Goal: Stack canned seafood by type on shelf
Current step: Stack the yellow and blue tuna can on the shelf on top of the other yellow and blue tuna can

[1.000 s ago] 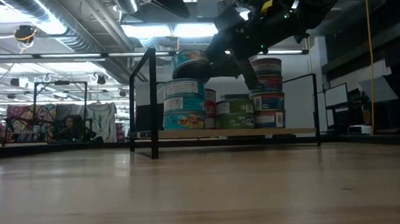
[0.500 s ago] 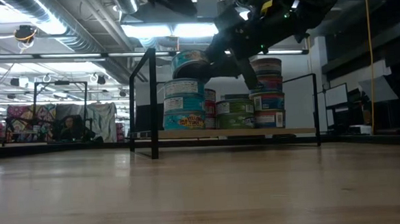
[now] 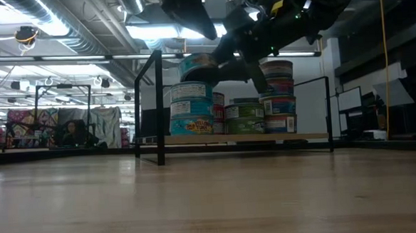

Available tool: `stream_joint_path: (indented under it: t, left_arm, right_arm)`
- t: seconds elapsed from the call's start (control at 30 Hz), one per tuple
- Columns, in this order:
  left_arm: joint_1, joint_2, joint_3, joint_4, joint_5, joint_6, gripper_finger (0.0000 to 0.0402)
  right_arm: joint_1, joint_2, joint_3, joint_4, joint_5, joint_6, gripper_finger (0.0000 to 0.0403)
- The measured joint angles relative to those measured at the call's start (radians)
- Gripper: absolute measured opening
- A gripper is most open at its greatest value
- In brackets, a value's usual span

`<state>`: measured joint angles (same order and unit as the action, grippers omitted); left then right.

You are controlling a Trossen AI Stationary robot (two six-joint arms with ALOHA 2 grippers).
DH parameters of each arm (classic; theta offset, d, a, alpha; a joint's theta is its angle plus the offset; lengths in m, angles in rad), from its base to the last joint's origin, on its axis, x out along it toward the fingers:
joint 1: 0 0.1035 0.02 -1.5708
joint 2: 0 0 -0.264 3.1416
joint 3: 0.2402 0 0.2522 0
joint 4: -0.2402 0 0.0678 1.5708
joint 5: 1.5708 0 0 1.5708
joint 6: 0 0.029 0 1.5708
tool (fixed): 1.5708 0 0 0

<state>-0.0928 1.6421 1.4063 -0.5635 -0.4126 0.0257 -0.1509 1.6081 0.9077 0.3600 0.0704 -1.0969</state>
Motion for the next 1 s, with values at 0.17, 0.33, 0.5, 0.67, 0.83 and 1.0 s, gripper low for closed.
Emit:
stream_joint_path:
  t: [0.17, 0.33, 0.5, 0.67, 0.83, 1.0]
  left_arm:
    - [0.017, 0.013, 0.0, -0.001, -0.002, 0.0, 0.006]
    - [0.037, 0.013, 0.0, 0.0, -0.003, 0.0, 0.006]
    - [0.043, 0.013, 0.0, 0.0, -0.003, 0.0, 0.006]
    - [0.04, 0.013, 0.0, -0.001, -0.003, 0.002, 0.006]
    - [0.04, 0.013, 0.0, -0.012, -0.012, 0.021, 0.006]
    - [0.041, 0.013, 0.0, -0.012, -0.049, 0.049, 0.006]
  right_arm:
    - [0.0, 0.0, 0.0, 0.004, 0.0, 0.0, 0.0228]
    - [0.0, 0.0, 0.0, 0.004, 0.0, 0.0, 0.0262]
    - [0.0, 0.0, 0.0, 0.005, -0.023, 0.0, 0.0268]
    - [0.0, 0.0, 0.0, 0.013, -0.053, 0.001, 0.0264]
    - [0.0, 0.0, 0.0, 0.056, -0.073, 0.001, 0.0264]
    - [0.0, 0.0, 0.0, 0.092, -0.092, 0.0, 0.0264]
